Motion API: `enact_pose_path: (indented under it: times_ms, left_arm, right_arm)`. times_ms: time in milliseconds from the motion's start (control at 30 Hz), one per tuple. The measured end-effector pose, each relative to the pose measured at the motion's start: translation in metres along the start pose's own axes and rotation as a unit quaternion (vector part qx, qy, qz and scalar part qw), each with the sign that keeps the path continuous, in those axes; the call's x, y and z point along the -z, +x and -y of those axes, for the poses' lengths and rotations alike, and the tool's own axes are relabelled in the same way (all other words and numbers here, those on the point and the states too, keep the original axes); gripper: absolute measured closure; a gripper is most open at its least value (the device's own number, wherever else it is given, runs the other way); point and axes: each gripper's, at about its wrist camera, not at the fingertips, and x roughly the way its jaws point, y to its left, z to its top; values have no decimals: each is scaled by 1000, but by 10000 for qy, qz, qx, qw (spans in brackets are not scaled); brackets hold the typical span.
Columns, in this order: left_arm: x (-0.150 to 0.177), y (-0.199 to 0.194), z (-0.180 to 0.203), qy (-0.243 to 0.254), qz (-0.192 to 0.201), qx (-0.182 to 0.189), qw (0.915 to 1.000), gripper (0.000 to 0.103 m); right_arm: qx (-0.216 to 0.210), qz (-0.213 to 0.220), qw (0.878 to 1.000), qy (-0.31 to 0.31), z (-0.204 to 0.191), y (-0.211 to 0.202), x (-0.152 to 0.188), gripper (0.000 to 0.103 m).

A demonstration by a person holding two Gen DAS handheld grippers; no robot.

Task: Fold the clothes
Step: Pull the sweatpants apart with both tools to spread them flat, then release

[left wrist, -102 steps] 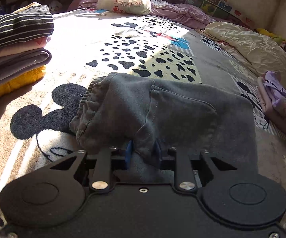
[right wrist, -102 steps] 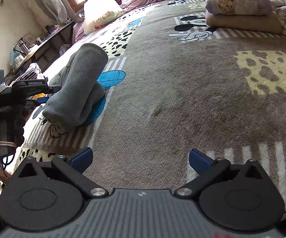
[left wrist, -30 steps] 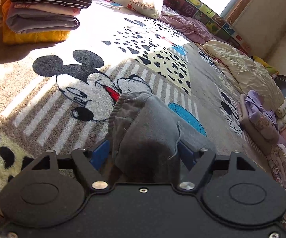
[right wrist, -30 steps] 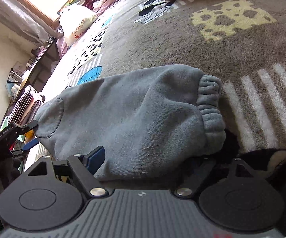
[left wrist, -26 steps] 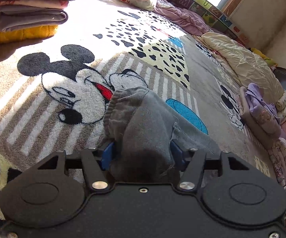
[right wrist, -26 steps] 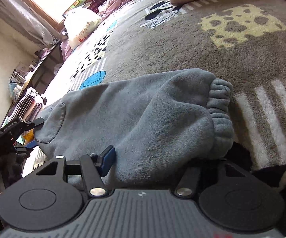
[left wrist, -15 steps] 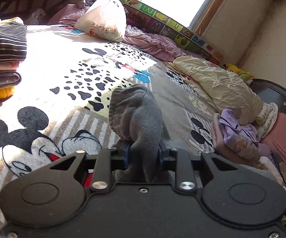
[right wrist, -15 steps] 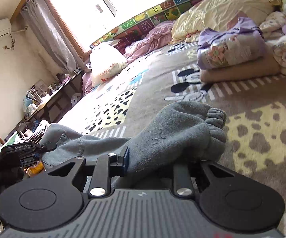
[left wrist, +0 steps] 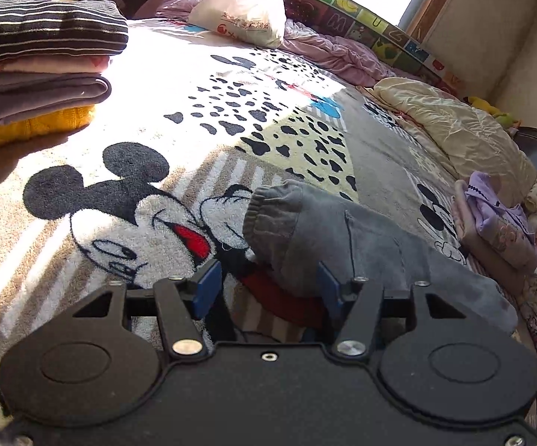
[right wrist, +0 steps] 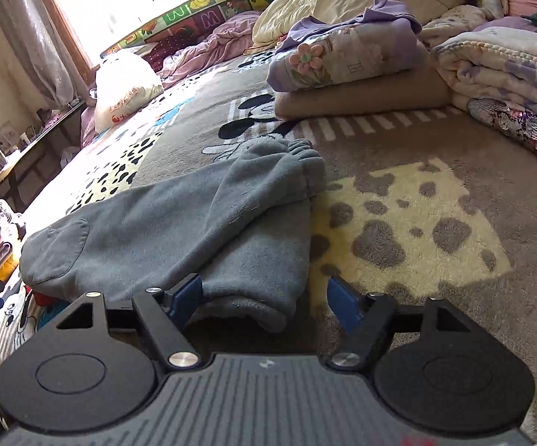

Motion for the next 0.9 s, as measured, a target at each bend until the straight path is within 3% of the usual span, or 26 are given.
enact_pose_path:
  times_ms: [133, 300, 533, 600, 633, 667, 700, 767, 900]
  left_arm:
    - [-19, 12, 10, -46, 55, 119, 9999, 47]
    - [-40, 39, 16, 15, -1, -26, 10000, 44]
    - [-59, 82, 36, 597, -437, -49, 9972, 39]
    - [-60, 90, 43, 842, -556, -71, 9949, 39]
    - [-58, 95, 47, 1087, -657, -82, 9919, 43]
    - [-54, 97, 52, 1385, -697, -211, 9877, 73]
    - [-51, 98, 57, 1687, -720, -367, 9824, 82]
    - [-45, 89, 62, 2064, -647, -328, 9758, 88]
    - [-36, 59, 65, 2523, -395, -125, 9668, 90]
  right_arm:
    - [96, 196, 9997, -119, 0, 7, -20, 29]
    - [157, 297, 9991, -258, 3, 29, -55, 29]
    - [136, -174, 9978, -626, -2, 79, -88, 30]
    - [-11, -423, 9971, -633, -2, 94, -94, 35]
    - [-44, -547, 9967, -597, -2, 100, -96, 44]
    - [-25, -590, 9965, -597, -2, 103, -96, 50]
    - [-49, -615, 9962, -621, -2, 103, -96, 53]
    - [-143, -574, 9953, -764, -6, 98, -94, 66]
    - [-361, -278, 9937, -1028, -13, 68, -88, 72]
